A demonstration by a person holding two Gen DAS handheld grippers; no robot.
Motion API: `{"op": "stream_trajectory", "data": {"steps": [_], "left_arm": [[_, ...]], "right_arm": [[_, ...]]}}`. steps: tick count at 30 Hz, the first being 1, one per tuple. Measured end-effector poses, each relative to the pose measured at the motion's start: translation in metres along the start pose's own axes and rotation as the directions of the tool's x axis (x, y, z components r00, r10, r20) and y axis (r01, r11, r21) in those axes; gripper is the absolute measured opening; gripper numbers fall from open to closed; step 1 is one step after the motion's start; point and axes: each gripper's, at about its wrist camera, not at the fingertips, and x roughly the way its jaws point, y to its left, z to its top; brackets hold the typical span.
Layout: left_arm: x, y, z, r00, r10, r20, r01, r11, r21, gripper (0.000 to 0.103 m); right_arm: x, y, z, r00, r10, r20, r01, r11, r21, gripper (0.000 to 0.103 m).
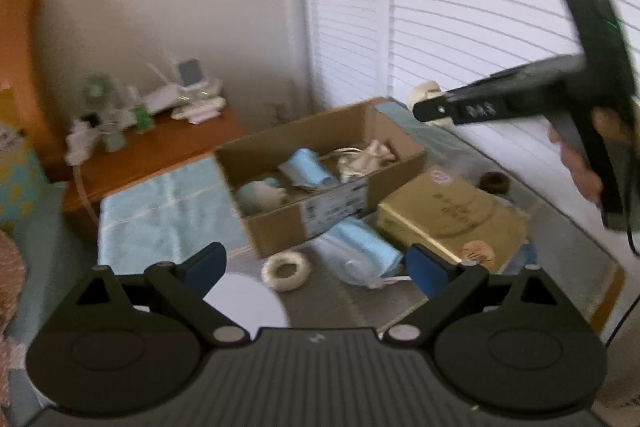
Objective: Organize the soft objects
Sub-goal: 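Release the blue mask into the box with the left tool while the right tool releases the beige cloth there, then move both open tools over the bed toward the white cloth and orange item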
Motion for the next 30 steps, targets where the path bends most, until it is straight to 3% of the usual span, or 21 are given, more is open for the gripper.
{"op": "stream_trajectory", "data": {"steps": [6, 14, 16, 17, 18, 24, 30], "left_arm": [[-0.006, 0.004, -0.022, 1.0, -0.018, 0.018, 0.02, 0.996, -0.093, 0.097], [-0.01, 0.012, -0.026, 0.997, 0.043, 0.057, -0.036, 0.992, -0.123, 0.097], [-0.01, 0.013, -0.027, 0.997, 0.044, 0.056, -0.037, 0.991, -0.13, 0.097], [-0.01, 0.013, -0.028, 0.997, 0.045, 0.055, -0.038, 0.991, -0.132, 0.097], [-0.01, 0.013, -0.029, 0.998, 0.045, 0.053, -0.038, 0.991, -0.131, 0.097], [-0.012, 0.013, -0.034, 0.998, 0.048, 0.033, -0.043, 0.99, -0.134, 0.099], [-0.019, 0.006, -0.04, 0.999, 0.023, 0.032, -0.019, 0.991, -0.13, 0.1]], "right_arm": [[0.041, -0.004, 0.022, 0.999, 0.024, -0.039, -0.025, 1.0, -0.013, 0.024], [0.096, -0.007, 0.044, 0.996, 0.021, -0.092, -0.024, 0.999, -0.031, 0.027], [0.105, -0.008, 0.044, 0.996, 0.006, -0.094, -0.009, 1.0, -0.027, 0.047], [0.107, -0.009, 0.045, 0.995, -0.002, -0.098, -0.001, 1.0, -0.027, 0.068], [0.108, -0.009, 0.045, 0.996, -0.009, -0.092, 0.006, 1.0, -0.027, 0.078], [0.092, -0.012, 0.042, 0.998, -0.02, -0.062, 0.019, 1.0, -0.015, 0.098], [0.058, -0.008, 0.038, 0.999, -0.014, -0.042, 0.013, 1.0, -0.008, 0.103]]}}
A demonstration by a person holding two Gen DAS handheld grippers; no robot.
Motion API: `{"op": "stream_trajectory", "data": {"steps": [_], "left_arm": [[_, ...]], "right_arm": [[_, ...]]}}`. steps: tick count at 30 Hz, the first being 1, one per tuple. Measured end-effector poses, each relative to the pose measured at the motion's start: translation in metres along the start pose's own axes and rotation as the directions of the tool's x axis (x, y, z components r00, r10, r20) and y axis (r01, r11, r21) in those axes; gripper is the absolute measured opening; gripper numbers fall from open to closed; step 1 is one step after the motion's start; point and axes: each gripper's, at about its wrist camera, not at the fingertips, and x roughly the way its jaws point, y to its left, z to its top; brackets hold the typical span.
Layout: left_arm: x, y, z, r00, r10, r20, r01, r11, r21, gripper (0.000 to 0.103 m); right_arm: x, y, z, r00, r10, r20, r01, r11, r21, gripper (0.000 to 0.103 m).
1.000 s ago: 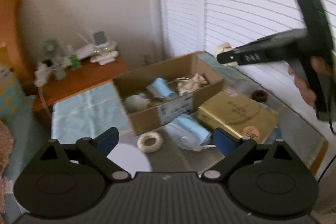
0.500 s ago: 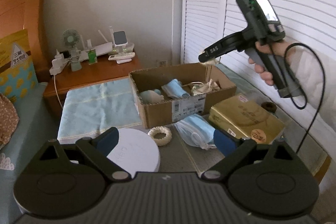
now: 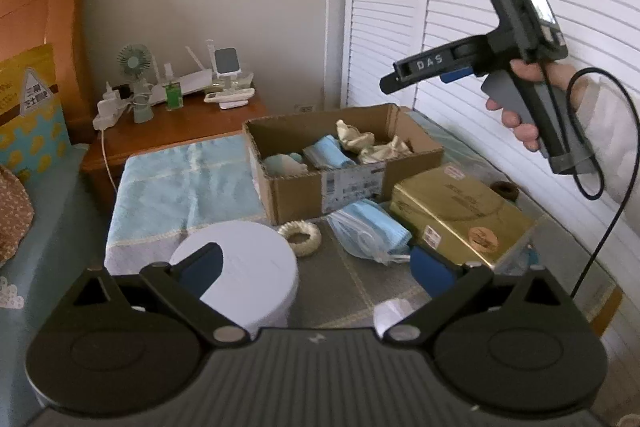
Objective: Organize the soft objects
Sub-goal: 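Move both open tools over the bed toward the white cloth and orange item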
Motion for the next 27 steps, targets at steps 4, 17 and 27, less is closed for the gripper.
{"op": "stream_trajectory", "data": {"steps": [4, 17, 27], "left_arm": [[-0.005, -0.006, -0.006, 1.0, 0.004, -0.005, -0.004, 1.0, 0.008, 0.102], [-0.026, -0.019, -0.032, 0.999, -0.03, -0.02, 0.03, 0.999, 0.027, 0.102], [-0.031, -0.026, -0.052, 0.998, -0.047, -0.045, 0.049, 0.998, 0.043, 0.102]], "right_arm": [[-0.024, 0.007, -0.009, 1.0, 0.01, 0.02, -0.01, 1.0, -0.01, 0.103], [-0.1, 0.031, -0.075, 0.998, 0.032, 0.053, -0.033, 0.999, 0.019, 0.103], [-0.124, 0.044, -0.155, 0.998, 0.046, -0.033, -0.045, 0.999, 0.026, 0.103]]}}
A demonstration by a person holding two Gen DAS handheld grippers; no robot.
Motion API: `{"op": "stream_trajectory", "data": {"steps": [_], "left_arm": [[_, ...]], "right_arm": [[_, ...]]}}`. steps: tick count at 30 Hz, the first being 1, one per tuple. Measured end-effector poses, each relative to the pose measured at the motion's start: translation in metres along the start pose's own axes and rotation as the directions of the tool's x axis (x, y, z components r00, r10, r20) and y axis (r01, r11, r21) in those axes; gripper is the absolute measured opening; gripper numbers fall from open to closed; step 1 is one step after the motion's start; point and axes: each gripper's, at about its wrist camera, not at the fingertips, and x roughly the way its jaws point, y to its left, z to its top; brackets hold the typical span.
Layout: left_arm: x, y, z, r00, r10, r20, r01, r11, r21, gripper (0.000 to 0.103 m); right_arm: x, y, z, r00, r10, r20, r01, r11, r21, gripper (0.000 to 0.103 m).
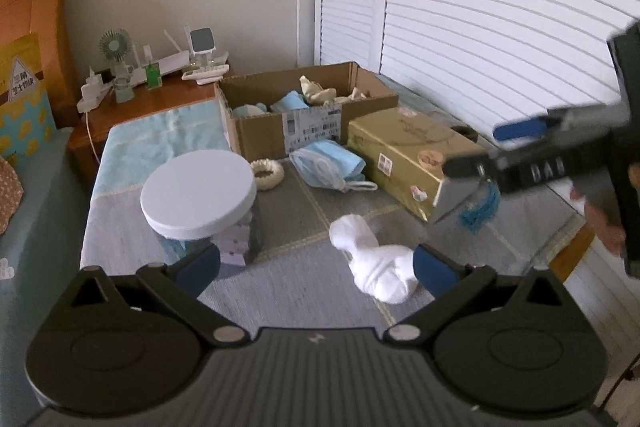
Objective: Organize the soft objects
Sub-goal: 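Move both open tools over the bed toward the white cloth and orange item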
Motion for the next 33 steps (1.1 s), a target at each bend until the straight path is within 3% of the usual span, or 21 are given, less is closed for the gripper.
{"op": "stream_trajectory", "data": {"steps": [6, 13, 23, 33], "left_arm": [[0.004, -0.002, -0.008, 1.0, 0.002, -0.022, -0.002, 1.0, 0.001, 0.102], [0.009, -0.001, -0.01, 0.999, -0.008, -0.037, 0.008, 1.0, -0.006, 0.102], [0.02, 0.0, -0.015, 0.997, -0.037, -0.066, 0.036, 0.999, -0.016, 0.102], [0.029, 0.001, -0.017, 0.994, -0.059, -0.091, 0.057, 0.998, -0.029, 0.102]], "right_arm": [[-0.001, 0.01, -0.035, 0.998, 0.004, -0.055, -0.005, 1.0, -0.028, 0.103], [-0.004, 0.017, -0.053, 0.996, 0.028, -0.082, -0.034, 0.996, -0.079, 0.099], [-0.008, 0.04, -0.063, 0.991, 0.067, -0.12, -0.096, 0.962, -0.254, 0.068], [0.005, 0.051, -0.065, 0.986, 0.096, -0.138, -0.135, 0.944, -0.302, 0.057]]}}
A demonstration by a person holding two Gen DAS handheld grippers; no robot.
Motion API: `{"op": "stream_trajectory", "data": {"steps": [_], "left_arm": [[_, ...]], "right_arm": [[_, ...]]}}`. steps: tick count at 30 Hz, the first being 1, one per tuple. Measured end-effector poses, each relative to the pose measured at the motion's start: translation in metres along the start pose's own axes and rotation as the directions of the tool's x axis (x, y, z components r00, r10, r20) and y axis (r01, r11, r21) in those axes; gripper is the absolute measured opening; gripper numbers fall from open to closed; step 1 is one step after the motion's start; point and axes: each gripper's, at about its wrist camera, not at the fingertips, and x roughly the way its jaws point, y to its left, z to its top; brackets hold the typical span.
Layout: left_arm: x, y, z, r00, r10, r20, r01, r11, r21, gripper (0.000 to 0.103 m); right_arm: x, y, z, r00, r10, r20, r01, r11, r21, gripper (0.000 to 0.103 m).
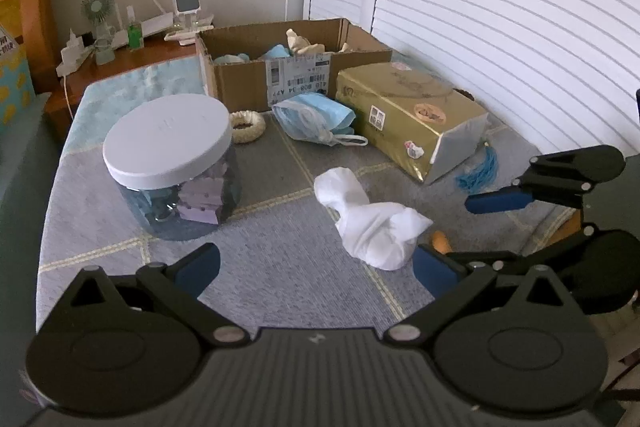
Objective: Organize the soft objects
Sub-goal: 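Move both open tools over the bed toward the white cloth and orange item, then grasp the white cloth with the left tool while the right tool grasps the small orange item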
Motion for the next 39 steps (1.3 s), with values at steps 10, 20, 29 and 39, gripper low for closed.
{"op": "stream_trajectory", "data": {"steps": [10, 20, 29, 39], "left_arm": [[0.007, -0.002, 0.0, 1.0, -0.016, -0.024, 0.016, 1.0, 0.003, 0.102], [0.012, -0.002, 0.001, 0.999, -0.025, -0.038, 0.026, 1.0, 0.005, 0.102], [0.022, -0.011, 0.004, 0.997, -0.067, -0.03, 0.069, 0.996, 0.054, 0.095], [0.044, -0.028, 0.009, 0.991, -0.124, -0.042, 0.128, 0.985, 0.112, 0.051]], "right_arm": [[0.01, 0.003, 0.008, 0.999, 0.041, 0.014, -0.04, 0.998, -0.043, 0.05], [0.015, 0.003, 0.013, 0.996, 0.092, 0.013, -0.092, 0.995, -0.048, 0.03], [0.007, -0.002, 0.009, 0.998, 0.057, 0.014, -0.058, 0.998, 0.018, 0.029], [-0.003, -0.017, -0.002, 1.0, 0.001, 0.002, -0.001, 0.997, 0.071, 0.029]]}}
